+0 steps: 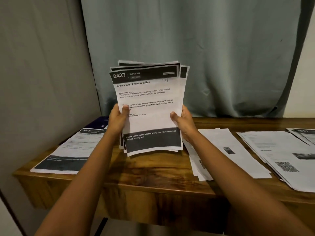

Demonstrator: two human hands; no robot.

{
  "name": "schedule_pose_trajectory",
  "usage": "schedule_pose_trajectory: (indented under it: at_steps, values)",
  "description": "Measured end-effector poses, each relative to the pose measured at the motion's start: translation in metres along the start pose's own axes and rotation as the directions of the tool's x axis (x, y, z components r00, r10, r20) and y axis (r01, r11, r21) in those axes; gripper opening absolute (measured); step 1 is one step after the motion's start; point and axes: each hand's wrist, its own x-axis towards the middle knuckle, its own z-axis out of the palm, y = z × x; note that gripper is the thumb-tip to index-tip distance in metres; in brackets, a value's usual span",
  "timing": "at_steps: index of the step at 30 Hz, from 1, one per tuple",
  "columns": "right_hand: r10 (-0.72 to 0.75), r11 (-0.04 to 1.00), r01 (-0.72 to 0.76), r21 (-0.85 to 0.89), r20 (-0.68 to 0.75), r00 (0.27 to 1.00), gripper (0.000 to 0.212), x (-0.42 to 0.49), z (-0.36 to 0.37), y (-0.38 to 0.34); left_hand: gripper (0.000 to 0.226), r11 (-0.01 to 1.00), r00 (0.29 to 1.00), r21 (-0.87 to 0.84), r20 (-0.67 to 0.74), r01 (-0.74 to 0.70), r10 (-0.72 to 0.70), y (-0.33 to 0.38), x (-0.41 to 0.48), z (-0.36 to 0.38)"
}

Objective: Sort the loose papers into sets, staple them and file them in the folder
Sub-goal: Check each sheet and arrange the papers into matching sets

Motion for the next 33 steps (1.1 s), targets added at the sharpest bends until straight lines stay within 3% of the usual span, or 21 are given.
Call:
schedule_pose_trajectory:
  at_steps: [6,11,15,18,23,29,33]
  values:
    - [0.001,0.996,-0.001,-0.088,-0.002,1.0,0.04,0.004,0.002,0.009,0.053,0.998,0.999,-0.063,-0.023,-0.023,0.022,0.003,-0.012,-0.003]
    - [-0.05,0.996,0.045,-0.083,-0.049,0.998,0.031,0.013,0.007,0.003,0.022,0.993,0.994,-0.033,0.002,-0.114,0.114,0.013,0.0,0.0]
    - [-0.048,0.994,0.035,-0.101,-0.133,0.99,0.013,0.026,0.007,-0.002,0.021,0.983,0.983,-0.067,-0.067,-0.173,0.168,0.027,0.005,0.01]
    - [-0.084,0.987,0.057,-0.151,-0.182,0.98,0.013,0.034,0.01,-0.005,0.015,0.973,0.97,-0.056,-0.113,-0.222,0.215,0.039,0.006,0.019]
    - [-0.015,0.976,-0.026,-0.214,-0.192,0.981,0.023,0.027,0.013,0.004,0.038,0.985,0.979,0.04,-0.111,-0.17,0.174,0.013,-0.003,0.027]
    - [0.061,0.964,-0.093,-0.247,-0.136,0.989,0.027,0.02,0.01,0.012,0.038,0.984,0.982,0.076,-0.092,-0.159,0.166,-0.008,-0.014,0.027]
    - [-0.006,0.955,-0.034,-0.294,-0.133,0.991,0.027,0.025,0.008,-0.001,0.033,0.968,0.968,0.078,-0.056,-0.239,0.244,0.01,-0.006,0.018]
